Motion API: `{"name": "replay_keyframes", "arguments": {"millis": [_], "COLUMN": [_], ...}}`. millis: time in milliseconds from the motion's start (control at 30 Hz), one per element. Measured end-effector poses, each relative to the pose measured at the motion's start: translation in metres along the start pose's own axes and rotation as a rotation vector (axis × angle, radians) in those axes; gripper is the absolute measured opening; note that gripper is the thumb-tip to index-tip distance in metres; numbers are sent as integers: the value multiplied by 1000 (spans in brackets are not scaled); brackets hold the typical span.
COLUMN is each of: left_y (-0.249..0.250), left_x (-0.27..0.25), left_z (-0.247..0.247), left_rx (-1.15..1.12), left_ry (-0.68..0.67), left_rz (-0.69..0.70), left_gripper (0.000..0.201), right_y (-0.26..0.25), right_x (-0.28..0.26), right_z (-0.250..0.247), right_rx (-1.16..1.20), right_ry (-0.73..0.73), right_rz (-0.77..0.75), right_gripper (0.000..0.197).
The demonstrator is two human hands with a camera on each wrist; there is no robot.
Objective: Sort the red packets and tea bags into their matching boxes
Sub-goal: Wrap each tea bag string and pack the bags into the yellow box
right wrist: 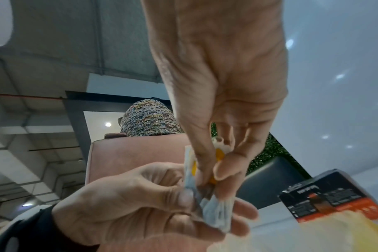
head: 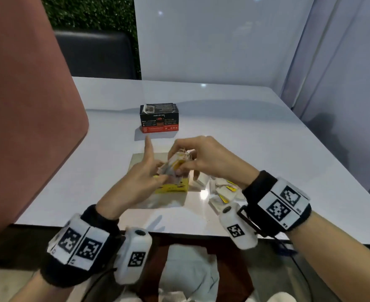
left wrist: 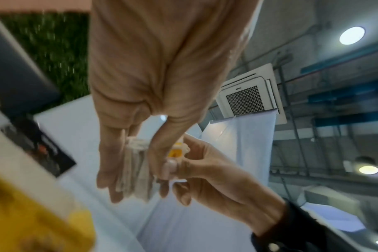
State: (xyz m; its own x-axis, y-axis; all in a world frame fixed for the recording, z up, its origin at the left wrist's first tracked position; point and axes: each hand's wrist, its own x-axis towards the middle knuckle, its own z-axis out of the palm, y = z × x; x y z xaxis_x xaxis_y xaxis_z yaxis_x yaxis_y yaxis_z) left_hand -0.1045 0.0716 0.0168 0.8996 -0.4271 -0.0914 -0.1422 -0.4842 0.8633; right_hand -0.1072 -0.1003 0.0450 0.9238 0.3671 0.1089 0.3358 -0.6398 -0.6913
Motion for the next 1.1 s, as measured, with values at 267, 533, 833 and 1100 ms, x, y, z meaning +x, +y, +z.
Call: {"name": "replay_keyframes", "arguments": {"millis": [267,533,833,1100], "left_y": [-54,-68,-77,-78], "left_x": [29,38,38,48], "left_z": [-54,-53,-50,-48], "left_rx": [314,166,217,278], "left_ry": [251,186,159,132], "left_rz": [-149,-162,-189,-174], "left_gripper": [61,60,55,25], "right_y": [21,26,37,34], "right_x": [80,93,83,100], "right_z": [23,37,31,52], "right_rx": [-642,-763,-881,-842], "right_ry": [-26,-232,-339,-240], "right_rz": [-74,-194,-254,-368], "right_gripper": [18,22,16,23]}}
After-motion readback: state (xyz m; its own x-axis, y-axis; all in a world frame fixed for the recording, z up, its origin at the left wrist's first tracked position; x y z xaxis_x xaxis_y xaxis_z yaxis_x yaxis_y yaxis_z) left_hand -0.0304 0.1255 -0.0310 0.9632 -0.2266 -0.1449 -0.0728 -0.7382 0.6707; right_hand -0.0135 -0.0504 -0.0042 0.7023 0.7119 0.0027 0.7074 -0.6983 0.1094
